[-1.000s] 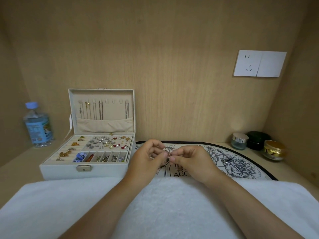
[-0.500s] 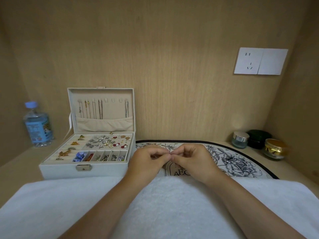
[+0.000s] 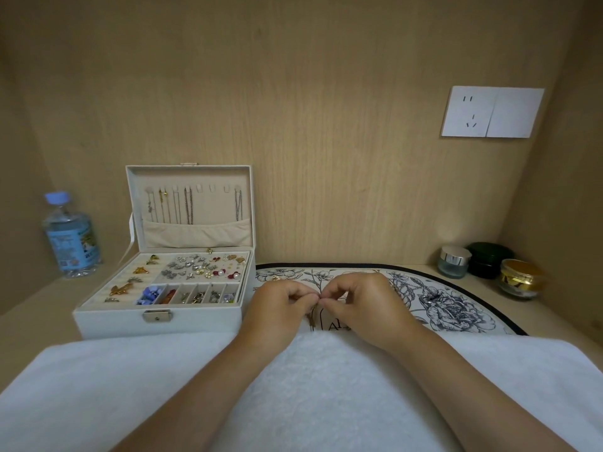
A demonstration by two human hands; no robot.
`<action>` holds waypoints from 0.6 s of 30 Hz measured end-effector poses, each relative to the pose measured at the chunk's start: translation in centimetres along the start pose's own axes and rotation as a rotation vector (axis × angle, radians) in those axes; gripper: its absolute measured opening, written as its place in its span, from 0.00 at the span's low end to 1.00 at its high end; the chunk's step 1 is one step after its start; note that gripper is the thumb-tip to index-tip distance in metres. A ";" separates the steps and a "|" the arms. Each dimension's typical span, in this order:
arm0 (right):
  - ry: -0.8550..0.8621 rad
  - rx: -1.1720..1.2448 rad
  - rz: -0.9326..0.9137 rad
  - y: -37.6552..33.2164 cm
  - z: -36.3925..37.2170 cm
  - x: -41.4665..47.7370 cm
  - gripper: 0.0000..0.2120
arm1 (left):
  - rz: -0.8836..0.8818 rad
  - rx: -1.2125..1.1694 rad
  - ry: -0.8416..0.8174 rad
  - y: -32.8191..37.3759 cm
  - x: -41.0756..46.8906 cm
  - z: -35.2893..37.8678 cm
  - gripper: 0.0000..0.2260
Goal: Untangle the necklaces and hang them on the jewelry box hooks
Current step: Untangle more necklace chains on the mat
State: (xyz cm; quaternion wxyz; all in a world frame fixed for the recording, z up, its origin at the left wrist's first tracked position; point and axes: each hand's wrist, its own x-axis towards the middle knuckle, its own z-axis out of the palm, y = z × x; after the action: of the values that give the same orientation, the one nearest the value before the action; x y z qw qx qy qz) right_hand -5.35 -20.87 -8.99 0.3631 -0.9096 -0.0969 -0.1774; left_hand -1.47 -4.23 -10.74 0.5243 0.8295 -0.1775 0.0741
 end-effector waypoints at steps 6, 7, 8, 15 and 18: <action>-0.015 -0.071 -0.060 0.3 0.0 0.0 0.05 | 0.137 0.375 0.061 0.6 -0.3 0.3 0.05; -0.017 -0.010 -0.024 0.3 0.1 0.0 0.05 | 0.145 0.396 0.068 0.7 -0.3 0.2 0.05; -0.016 0.055 0.002 0.4 0.1 0.0 0.06 | 0.141 0.400 0.069 0.8 -0.4 0.2 0.05; 0.000 0.281 0.128 0.2 0.8 0.4 0.05 | 0.152 0.466 0.063 0.7 -0.6 0.2 0.06; -0.030 0.258 0.163 0.5 0.9 0.5 0.04 | 0.243 0.612 0.033 0.8 -0.6 0.1 0.07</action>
State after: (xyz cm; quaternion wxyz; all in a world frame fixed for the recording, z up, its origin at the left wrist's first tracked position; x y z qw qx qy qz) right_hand -4.56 -20.59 -9.72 0.4888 -0.8627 -0.0500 -0.1196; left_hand -2.36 -4.48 -10.26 0.2411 0.9200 -0.2362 0.1992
